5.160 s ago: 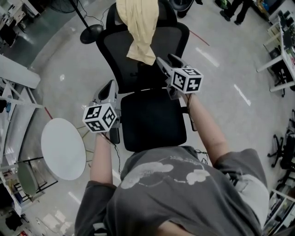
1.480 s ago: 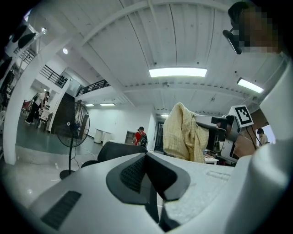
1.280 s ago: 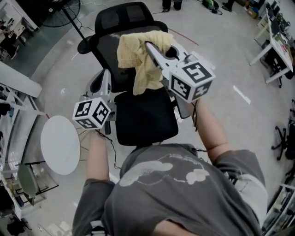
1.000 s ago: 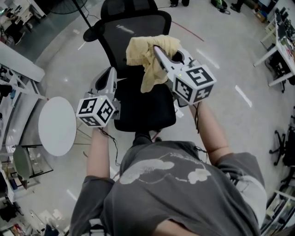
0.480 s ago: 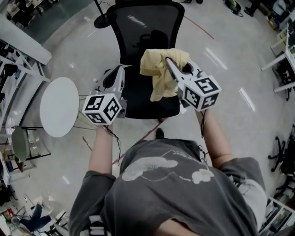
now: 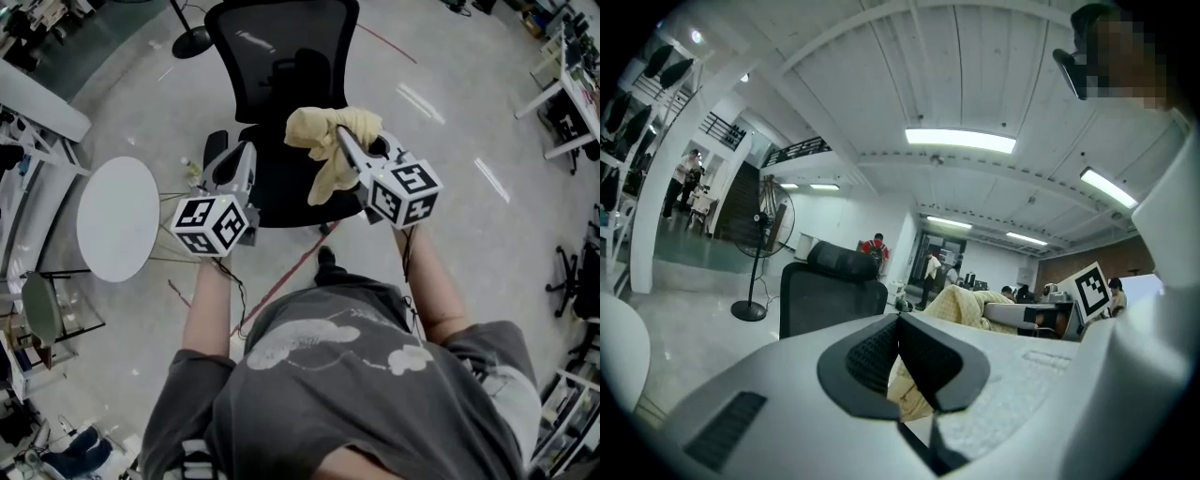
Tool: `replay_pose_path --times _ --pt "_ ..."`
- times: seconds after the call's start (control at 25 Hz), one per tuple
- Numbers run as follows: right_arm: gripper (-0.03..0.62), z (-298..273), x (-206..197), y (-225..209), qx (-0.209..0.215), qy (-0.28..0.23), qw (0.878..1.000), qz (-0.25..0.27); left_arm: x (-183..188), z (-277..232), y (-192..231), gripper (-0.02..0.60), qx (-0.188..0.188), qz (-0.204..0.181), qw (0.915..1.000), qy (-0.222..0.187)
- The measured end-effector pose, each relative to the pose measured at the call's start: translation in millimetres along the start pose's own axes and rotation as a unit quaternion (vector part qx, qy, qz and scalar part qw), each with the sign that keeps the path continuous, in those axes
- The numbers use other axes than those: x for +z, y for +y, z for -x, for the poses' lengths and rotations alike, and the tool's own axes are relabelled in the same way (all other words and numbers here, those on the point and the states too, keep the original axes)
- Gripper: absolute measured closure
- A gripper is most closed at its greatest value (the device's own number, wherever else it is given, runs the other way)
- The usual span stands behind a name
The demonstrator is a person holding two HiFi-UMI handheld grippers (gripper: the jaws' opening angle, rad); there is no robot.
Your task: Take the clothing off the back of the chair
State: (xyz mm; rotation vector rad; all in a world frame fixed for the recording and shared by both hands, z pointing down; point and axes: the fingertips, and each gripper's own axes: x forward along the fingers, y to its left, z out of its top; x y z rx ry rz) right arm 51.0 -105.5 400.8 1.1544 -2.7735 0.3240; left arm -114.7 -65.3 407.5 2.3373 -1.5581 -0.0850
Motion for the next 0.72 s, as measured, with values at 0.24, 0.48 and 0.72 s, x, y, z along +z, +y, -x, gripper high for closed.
replay_pose_path --times 0.24,0.48,0.72 --pt "0.554 33.0 -15.3 21.0 -0.025 0.007 1.000 -0.010 -5.9 33.5 -14.0 0.581 -0.018 -0.003 0.9998 0.003" --pt "0.554 53.5 -34.3 48.5 -0.037 0.019 0.999 -0.013 -14.9 64.8 -23.5 0.581 -0.033 -0.002 0.9994 0.006" --pt "0.554 70.0 -52.5 68.8 -0.036 0.031 0.999 -0.022 -32.6 90.4 -30.6 0.581 -0.032 0.007 0.9994 0.014"
